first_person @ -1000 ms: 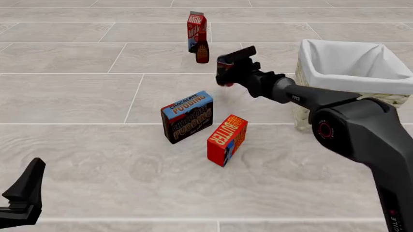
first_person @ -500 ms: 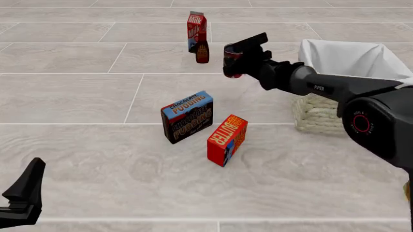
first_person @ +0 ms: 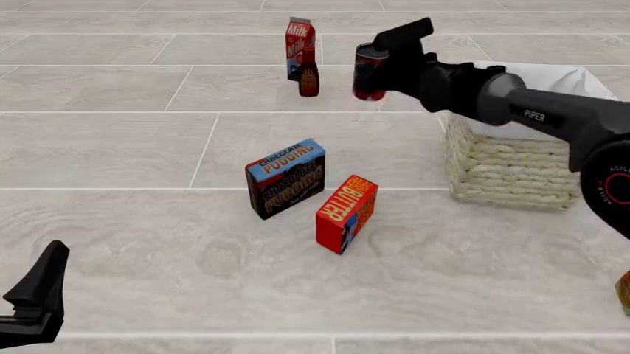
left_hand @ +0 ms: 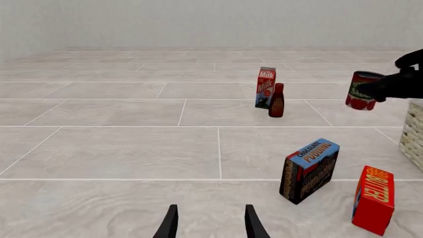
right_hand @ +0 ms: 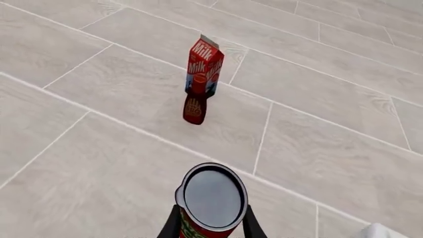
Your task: Pick the tomato sauce and place it in the basket.
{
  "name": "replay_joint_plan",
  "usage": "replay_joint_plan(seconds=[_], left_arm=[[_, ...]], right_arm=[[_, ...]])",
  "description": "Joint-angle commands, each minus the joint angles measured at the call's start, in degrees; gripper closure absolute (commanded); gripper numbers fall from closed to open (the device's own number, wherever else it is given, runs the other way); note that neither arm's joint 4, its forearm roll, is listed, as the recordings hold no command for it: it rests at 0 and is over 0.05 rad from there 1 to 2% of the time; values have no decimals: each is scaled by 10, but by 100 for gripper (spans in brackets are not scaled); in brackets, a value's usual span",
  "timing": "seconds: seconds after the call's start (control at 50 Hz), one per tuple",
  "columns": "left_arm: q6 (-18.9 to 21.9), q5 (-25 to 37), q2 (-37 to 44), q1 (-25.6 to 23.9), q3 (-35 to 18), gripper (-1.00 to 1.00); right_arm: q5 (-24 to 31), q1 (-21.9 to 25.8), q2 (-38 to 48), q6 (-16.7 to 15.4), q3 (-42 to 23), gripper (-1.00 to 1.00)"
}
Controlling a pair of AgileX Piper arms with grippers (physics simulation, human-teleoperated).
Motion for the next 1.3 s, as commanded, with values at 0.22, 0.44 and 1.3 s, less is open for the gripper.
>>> replay_joint_plan(seconds=[0.22, 0.44, 1.3], left_arm=[[0, 0, 0, 0, 0, -100], [0, 0, 0, 0, 0, -100], [0, 0, 0, 0, 0, -100]], right_arm=[[84, -23, -44, 16, -37, 100], [92, -48, -67, 15, -27, 100], [61, -145, -141, -6, 51, 100]])
